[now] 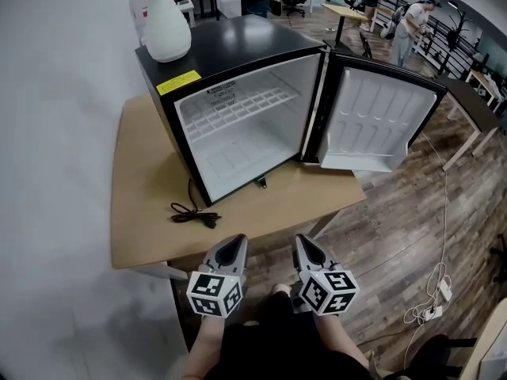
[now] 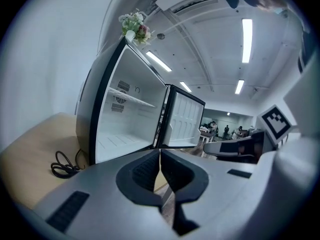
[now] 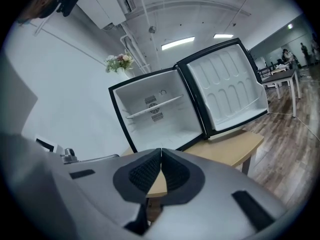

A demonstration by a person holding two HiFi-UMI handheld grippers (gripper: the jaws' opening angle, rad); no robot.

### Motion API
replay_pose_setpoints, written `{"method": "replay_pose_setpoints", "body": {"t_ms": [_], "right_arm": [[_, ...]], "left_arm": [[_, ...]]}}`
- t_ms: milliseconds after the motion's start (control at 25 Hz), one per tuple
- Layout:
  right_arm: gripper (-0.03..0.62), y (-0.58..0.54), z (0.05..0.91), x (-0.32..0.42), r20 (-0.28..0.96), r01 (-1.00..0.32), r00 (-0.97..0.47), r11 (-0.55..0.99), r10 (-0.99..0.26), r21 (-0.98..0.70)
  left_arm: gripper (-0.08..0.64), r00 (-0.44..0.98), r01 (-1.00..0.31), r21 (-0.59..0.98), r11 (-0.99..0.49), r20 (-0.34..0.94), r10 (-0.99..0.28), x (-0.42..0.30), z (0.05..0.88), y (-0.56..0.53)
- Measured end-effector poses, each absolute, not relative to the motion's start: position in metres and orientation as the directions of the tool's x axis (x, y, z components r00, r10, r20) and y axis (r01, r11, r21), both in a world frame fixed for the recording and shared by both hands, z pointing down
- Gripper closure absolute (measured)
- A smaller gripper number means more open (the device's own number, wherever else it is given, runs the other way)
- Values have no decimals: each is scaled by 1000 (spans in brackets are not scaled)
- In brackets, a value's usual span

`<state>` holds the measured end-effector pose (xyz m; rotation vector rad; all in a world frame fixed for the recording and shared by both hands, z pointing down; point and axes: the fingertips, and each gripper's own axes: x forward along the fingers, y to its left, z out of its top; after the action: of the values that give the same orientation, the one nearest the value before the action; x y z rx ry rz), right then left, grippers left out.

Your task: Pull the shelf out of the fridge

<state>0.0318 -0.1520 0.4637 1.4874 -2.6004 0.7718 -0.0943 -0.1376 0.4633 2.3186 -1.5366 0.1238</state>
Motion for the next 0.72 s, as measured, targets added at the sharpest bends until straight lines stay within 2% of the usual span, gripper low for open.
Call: {"method": "replay_pose_setpoints", "body": {"t_ms": [720], "right_arm": [[600, -248, 472, 39, 269, -748, -638, 499, -721, -437]], "left_arm": [[551, 314, -936, 245, -254, 250, -916, -77, 466, -222]]}}
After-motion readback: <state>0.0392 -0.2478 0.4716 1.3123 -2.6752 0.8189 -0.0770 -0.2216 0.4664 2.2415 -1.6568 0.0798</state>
